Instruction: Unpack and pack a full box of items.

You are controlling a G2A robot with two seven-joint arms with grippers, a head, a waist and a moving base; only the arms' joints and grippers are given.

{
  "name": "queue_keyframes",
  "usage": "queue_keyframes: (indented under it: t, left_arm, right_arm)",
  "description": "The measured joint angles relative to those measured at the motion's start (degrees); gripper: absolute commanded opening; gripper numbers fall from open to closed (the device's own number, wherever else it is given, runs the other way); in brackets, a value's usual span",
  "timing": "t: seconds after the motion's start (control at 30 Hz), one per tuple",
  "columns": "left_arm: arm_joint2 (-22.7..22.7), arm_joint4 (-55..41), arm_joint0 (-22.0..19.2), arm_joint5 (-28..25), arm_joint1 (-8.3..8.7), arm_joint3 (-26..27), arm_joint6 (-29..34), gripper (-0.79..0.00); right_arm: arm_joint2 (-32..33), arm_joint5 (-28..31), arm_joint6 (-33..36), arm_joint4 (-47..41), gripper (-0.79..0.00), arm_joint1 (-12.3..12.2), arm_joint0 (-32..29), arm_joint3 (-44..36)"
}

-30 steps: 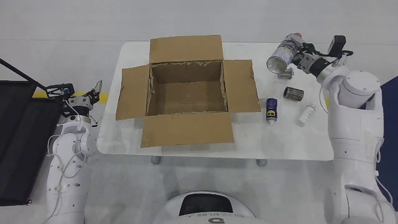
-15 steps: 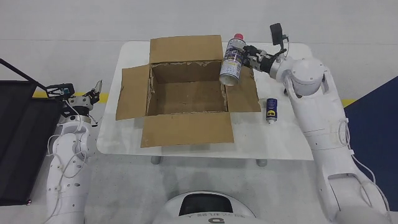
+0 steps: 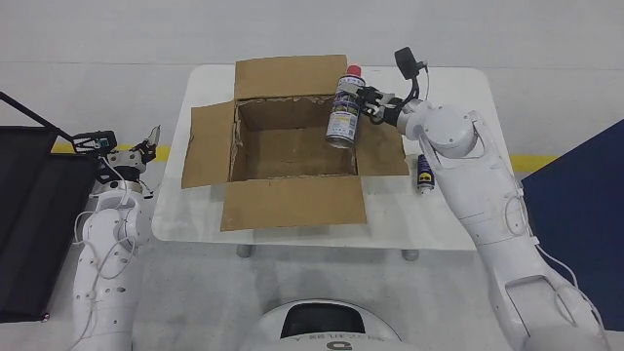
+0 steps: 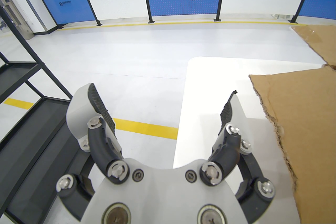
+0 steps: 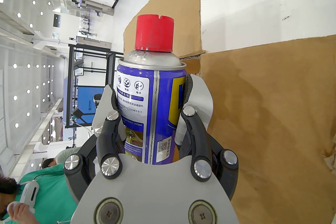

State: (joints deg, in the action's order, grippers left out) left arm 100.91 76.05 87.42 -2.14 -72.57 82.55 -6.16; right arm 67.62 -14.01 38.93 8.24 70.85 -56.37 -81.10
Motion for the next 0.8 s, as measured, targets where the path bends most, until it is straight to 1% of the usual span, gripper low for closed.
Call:
queue_keyframes:
  t: [0.17,0.23,0.33,0.47,0.63,0.8]
  left_arm:
    - [0.0,0.0,0.0,0.0,0.00,0.0,0.0,0.000]
    - [0.0,0.0,0.0,0.0,0.00,0.0,0.0,0.000]
    - [0.0,0.0,0.0,0.0,0.00,0.0,0.0,0.000]
    - [0.0,0.0,0.0,0.0,0.00,0.0,0.0,0.000]
    - [0.0,0.0,0.0,0.0,0.00,0.0,0.0,0.000]
    - [0.0,0.0,0.0,0.0,0.00,0.0,0.0,0.000]
  right_arm:
    - [0.0,0.0,-0.2,0.1,-0.785,0.0,-0.1,0.0]
    - [-0.7,0.0,-0.8,1.7,-0.785,0.0,-0.7,-0.3]
    - [-3.2,-1.3,-1.8,5.3,-0.785,0.2,-0.9,-1.5]
    - [-6.3,-2.5,-2.7,6.8,-0.785,0.8,-0.1,-1.4]
    - [-10.1,-3.1,-1.6,8.9,-0.785,1.6,1.9,-0.1]
    - [-14.5,-3.5,0.6,12.9,-0.785,2.4,4.3,1.9]
